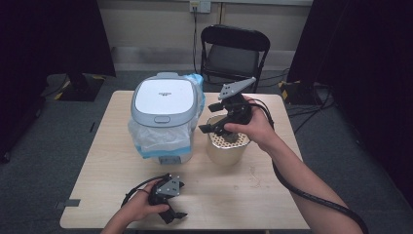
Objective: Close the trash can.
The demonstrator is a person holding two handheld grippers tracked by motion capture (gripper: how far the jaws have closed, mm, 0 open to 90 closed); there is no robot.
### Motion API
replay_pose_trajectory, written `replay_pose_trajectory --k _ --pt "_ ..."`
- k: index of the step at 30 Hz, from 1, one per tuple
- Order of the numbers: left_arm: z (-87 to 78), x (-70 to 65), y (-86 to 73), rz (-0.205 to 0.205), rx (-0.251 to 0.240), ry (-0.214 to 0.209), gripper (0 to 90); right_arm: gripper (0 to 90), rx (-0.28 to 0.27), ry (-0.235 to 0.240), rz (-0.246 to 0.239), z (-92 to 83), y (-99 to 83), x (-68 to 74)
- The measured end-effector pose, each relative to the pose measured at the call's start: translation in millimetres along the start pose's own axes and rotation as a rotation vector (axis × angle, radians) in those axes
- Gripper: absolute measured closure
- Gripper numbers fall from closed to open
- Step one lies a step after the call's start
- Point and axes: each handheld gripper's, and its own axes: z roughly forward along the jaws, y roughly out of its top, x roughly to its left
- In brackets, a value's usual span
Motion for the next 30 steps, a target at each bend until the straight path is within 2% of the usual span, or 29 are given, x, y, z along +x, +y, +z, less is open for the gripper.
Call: replay_pose_trajectory --k 10,23,30 --pt "-0.1 -0.1 0.0 0.0 0.0 0.001 0.0 15.9 0.004 -0.006 0.024 -3.3 -21.2 -1.8" --pt "0.3 0.1 -0.2 0.001 -0.004 -0.001 0.0 15.7 0.029 -0.03 0.015 -12.9 -48.4 -0.5" --pt "0.0 0.1 -0.1 0.002 0.0 0.001 0.0 15.6 0.024 -0.023 0.023 -14.7 -60.1 3.1"
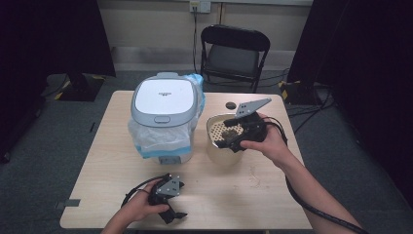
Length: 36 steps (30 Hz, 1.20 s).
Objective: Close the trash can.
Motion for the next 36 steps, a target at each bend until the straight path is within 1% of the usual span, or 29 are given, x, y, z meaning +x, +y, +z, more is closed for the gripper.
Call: replay_pose_trajectory --k 3,4,18,21,23,28,36 --pt "0.0 0.0 0.0 0.0 0.001 -0.001 0.0 15.7 0.007 0.005 0.002 0.6 -6.4 1.5" --pt "0.6 -0.5 -0.3 -0.01 0.0 -0.012 0.0 15.7 0.008 0.006 0.004 0.8 -8.0 1.9" --pt "0.6 -0.6 -0.2 -0.012 -0.001 -0.012 0.0 16.1 0.027 0.01 0.003 -1.2 -34.7 8.5" --pt "0.8 -0.9 -0.3 -0.017 -0.004 -0.012 0.0 16.1 0.029 0.015 0.001 -1.4 -40.3 10.6" --pt "0.5 -0.5 -0.2 -0.011 0.0 -0.012 0.0 16.1 0.031 0.021 0.001 -1.3 -44.2 12.2" --pt "0.6 -0.6 -0.2 -0.012 -0.001 -0.012 0.0 16.1 0.034 0.026 0.002 -1.1 -53.5 14.9" --pt "0.6 -0.6 -0.2 -0.012 -0.001 -0.012 0.0 16.1 0.036 0.024 0.033 -3.6 -72.4 14.6"
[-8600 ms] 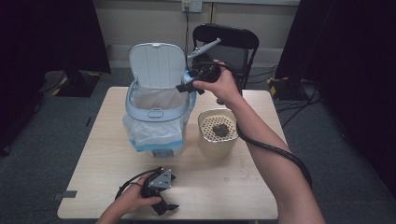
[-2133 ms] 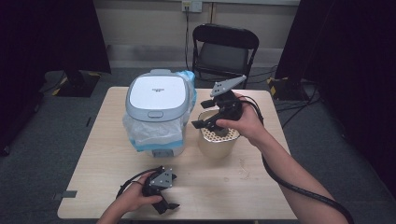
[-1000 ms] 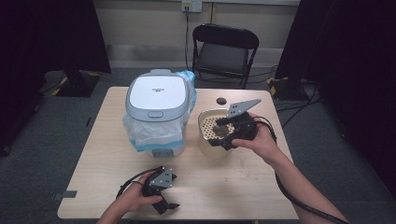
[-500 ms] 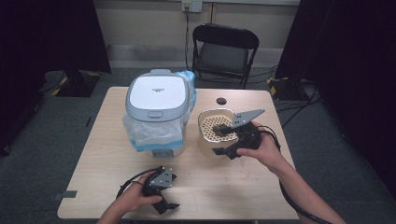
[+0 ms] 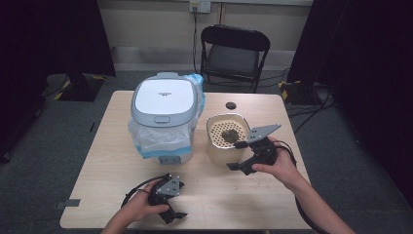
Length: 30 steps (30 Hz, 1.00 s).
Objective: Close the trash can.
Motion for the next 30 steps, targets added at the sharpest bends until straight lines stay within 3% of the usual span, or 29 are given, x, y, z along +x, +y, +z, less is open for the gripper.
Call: replay_pose_trajectory --k 14,30 --pt "0.0 0.0 0.0 0.0 0.0 0.0 0.0 16.1 0.002 -0.005 0.028 0.9 -26.2 -1.1" --pt "0.0 0.0 0.0 0.001 0.0 0.0 0.0 16.1 0.044 0.006 0.044 7.7 -52.6 -1.6"
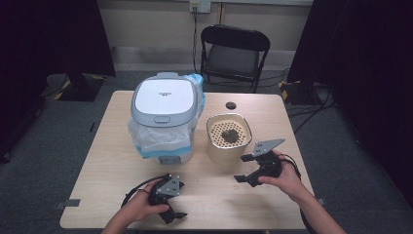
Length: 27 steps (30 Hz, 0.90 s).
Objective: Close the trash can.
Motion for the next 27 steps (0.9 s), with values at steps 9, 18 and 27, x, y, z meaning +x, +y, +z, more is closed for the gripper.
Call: replay_pose_trajectory --k 9,18,27 --pt "0.0 0.0 0.0 0.0 0.0 0.0 0.0 16.1 0.015 -0.01 0.011 5.4 -12.6 -1.4" --pt "0.0 0.0 0.0 -0.001 -0.001 0.0 0.0 16.1 0.022 -0.023 0.023 11.7 -23.2 -3.9" --pt "0.0 0.0 0.0 0.0 0.0 0.0 0.0 15.9 0.057 -0.038 0.032 19.8 -37.0 -6.0"
